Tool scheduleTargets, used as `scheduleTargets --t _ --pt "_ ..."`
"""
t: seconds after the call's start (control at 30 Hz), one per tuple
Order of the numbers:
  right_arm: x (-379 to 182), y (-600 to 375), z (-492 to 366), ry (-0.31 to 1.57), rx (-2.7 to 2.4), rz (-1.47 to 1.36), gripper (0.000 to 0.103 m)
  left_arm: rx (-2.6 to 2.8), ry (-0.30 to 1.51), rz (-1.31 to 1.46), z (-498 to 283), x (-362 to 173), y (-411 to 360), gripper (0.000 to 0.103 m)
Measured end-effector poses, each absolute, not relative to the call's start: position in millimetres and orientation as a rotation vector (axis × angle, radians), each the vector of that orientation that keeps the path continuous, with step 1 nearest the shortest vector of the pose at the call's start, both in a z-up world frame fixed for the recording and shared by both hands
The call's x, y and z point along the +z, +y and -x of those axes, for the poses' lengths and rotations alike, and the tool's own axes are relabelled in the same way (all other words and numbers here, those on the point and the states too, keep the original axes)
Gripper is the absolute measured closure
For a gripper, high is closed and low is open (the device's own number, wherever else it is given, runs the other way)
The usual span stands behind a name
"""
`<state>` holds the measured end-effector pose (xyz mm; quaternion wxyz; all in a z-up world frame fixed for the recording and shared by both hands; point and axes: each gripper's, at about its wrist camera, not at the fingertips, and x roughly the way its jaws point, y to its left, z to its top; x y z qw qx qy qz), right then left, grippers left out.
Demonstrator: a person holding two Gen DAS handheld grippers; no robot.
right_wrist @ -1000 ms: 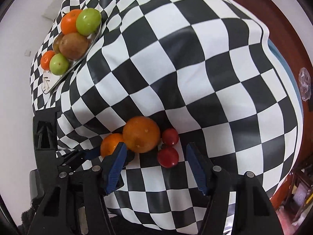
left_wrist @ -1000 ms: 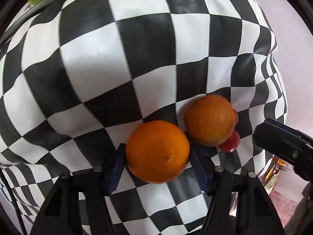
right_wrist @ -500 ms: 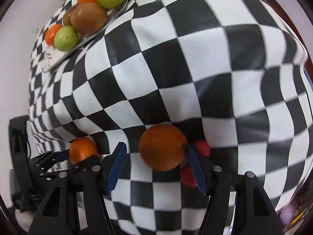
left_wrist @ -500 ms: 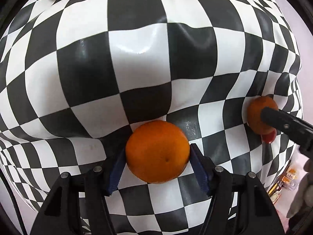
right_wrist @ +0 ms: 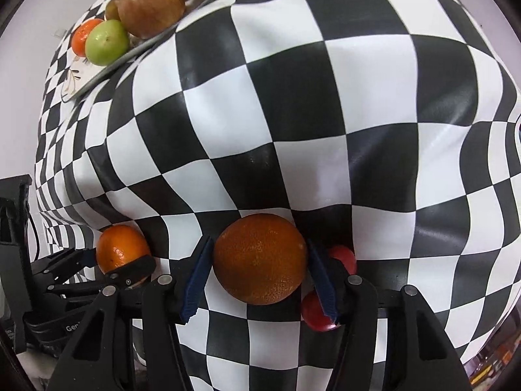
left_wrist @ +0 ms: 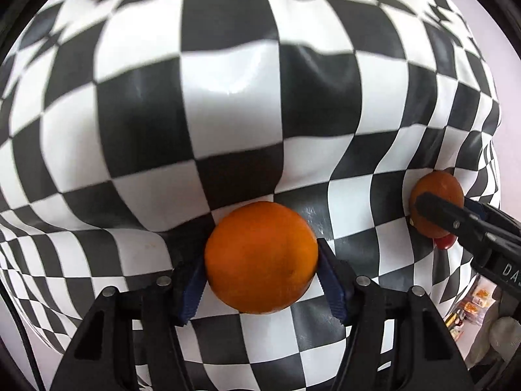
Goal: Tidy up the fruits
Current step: 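Carry both oranges to the plate and release them beside the other fruit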
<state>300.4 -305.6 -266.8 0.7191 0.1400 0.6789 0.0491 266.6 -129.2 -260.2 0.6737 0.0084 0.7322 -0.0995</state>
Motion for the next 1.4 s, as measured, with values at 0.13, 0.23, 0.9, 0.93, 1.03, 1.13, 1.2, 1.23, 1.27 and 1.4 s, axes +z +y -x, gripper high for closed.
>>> scheduleTargets --t 0.13,0.23,0.9,0.93,1.03,1.13,1.2,1.23,1.27,1.4 --pt "-256.1 -304.1 -288.4 1.480 0.134 -0.322 0.042 -0.246 1.602 -0.002 -268.3 -234.9 -127.5 0.043" --pt "-243.2 -300.9 -288.6 1.457 0.153 -0.340 0.042 -0.282 1.547 -0.005 -275.9 -204.0 -129.8 0.043" --pt "-128.8 -243.1 -465.2 1.272 0.382 -0.490 0.043 -0.191 1.380 0.083 -458.1 -132.6 -23.4 0.043" --pt "-129.2 -238.2 -473.1 1.278 0.386 -0.489 0.043 -0.181 1.387 0.088 -464.7 -136.9 -19.1 0.043" --pt "-140.6 -213.7 -509.4 1.334 0.397 -0.476 0.043 -0.170 1.418 0.090 -480.9 -146.3 -10.4 0.043" --pt "-153.2 -194.0 -534.8 1.386 0.394 -0.472 0.043 -0.173 1.429 0.079 -490.4 -153.0 -10.7 0.043" --pt "-160.7 -184.0 -547.8 1.420 0.382 -0.463 0.043 -0.178 1.440 0.073 -498.9 -160.3 -10.4 0.043" --pt "-164.7 -177.6 -552.8 1.436 0.383 -0.454 0.042 -0.178 1.447 0.070 -502.7 -164.0 -10.7 0.043" --pt "-167.6 -174.4 -556.1 1.448 0.379 -0.449 0.042 -0.179 1.456 0.067 -505.5 -167.9 -11.1 0.043" --pt "-175.5 -164.1 -566.8 1.502 0.350 -0.444 0.037 -0.171 1.519 0.074 -513.3 -184.7 -11.3 0.043"
